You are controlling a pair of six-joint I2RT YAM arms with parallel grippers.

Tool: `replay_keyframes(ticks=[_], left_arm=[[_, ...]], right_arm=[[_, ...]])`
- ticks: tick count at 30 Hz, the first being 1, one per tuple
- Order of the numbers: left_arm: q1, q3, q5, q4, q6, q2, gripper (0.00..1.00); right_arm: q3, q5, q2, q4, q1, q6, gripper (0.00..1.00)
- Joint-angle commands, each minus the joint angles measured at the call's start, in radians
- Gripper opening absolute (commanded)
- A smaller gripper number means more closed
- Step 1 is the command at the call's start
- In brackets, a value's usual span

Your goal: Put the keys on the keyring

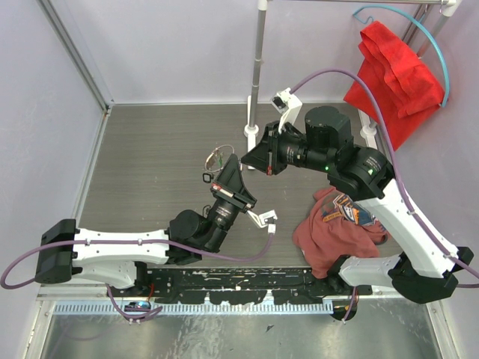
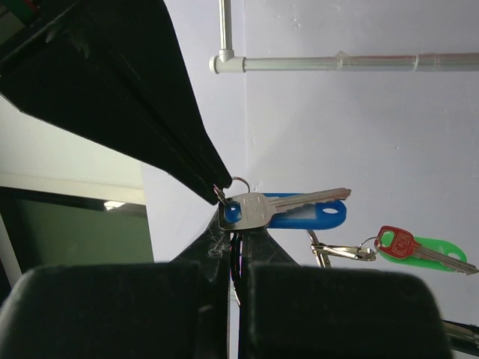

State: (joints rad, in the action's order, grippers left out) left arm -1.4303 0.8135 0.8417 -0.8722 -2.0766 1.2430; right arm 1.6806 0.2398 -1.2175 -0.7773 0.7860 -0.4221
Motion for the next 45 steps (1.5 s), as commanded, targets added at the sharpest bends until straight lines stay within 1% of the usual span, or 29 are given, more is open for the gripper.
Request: replay_keyframes(ticks=[1, 8, 14, 18, 21, 23, 24, 26, 28, 29, 30, 31, 33, 40, 45], left_arm=[[-0.005, 0.007, -0.047, -0.103, -0.134, -0.007, 0.0], [-0.005, 0.003, -0.044, -0.102, -0.134, -0.012, 0.0], [-0.005, 0.006, -0.036, -0.096, -0.109, -0.017, 0.0], [-0.008, 0.037, 0.02, -0.039, -0.02, -0.034, 0.0], [-0.023, 0.081, 0.105, 0.068, 0.113, -0.053, 0.0], [-0.033, 0.119, 0.155, 0.208, 0.244, -0.073, 0.0], [-0.036, 0.144, 0.175, 0.31, 0.332, -0.091, 0.0], [-0.038, 0.213, 0.194, 0.587, 0.551, -0.121, 0.0], [-0.04, 0.301, 0.171, 0.857, 0.8, -0.156, 0.0], [-0.041, 0.34, 0.152, 0.968, 0.906, -0.169, 0.0], [-0.04, 0.374, 0.132, 1.04, 0.998, -0.183, 0.0], [-0.04, 0.396, 0.114, 1.087, 1.061, -0.196, 0.0], [-0.041, 0.406, 0.096, 1.109, 1.121, -0.221, 0.0], [-0.041, 0.397, 0.092, 1.105, 1.187, -0.255, 0.0], [-0.041, 0.402, 0.092, 1.107, 1.204, -0.262, 0.0]], right_arm=[[0.025, -0.07, -0.012, -0.038, 0.0, 0.002, 0.01], [0.018, -0.098, 0.017, -0.021, 0.001, 0.002, 0.01], [-0.018, -0.086, 0.083, 0.045, 0.0, 0.067, 0.01], [-0.068, -0.196, 0.122, 0.017, 0.0, 0.123, 0.0], [-0.114, -0.294, 0.112, -0.046, -0.001, 0.148, 0.01], [-0.138, -0.327, 0.083, -0.09, -0.001, 0.146, 0.0], [-0.161, -0.332, 0.07, -0.096, -0.002, 0.147, 0.01], [-0.213, -0.323, 0.046, -0.099, -0.015, 0.146, 0.0], [-0.261, -0.29, 0.017, -0.104, -0.032, 0.149, 0.0], [-0.283, -0.271, 0.003, -0.105, -0.036, 0.15, 0.0], [-0.305, -0.248, -0.015, -0.104, -0.038, 0.15, 0.0], [-0.327, -0.232, -0.025, -0.101, -0.038, 0.148, 0.0], [-0.374, -0.197, -0.042, -0.094, -0.038, 0.145, 0.0], [-0.534, -0.091, -0.127, -0.051, -0.038, 0.148, 0.03], [-0.617, -0.063, -0.237, 0.079, -0.037, 0.172, 0.06]])
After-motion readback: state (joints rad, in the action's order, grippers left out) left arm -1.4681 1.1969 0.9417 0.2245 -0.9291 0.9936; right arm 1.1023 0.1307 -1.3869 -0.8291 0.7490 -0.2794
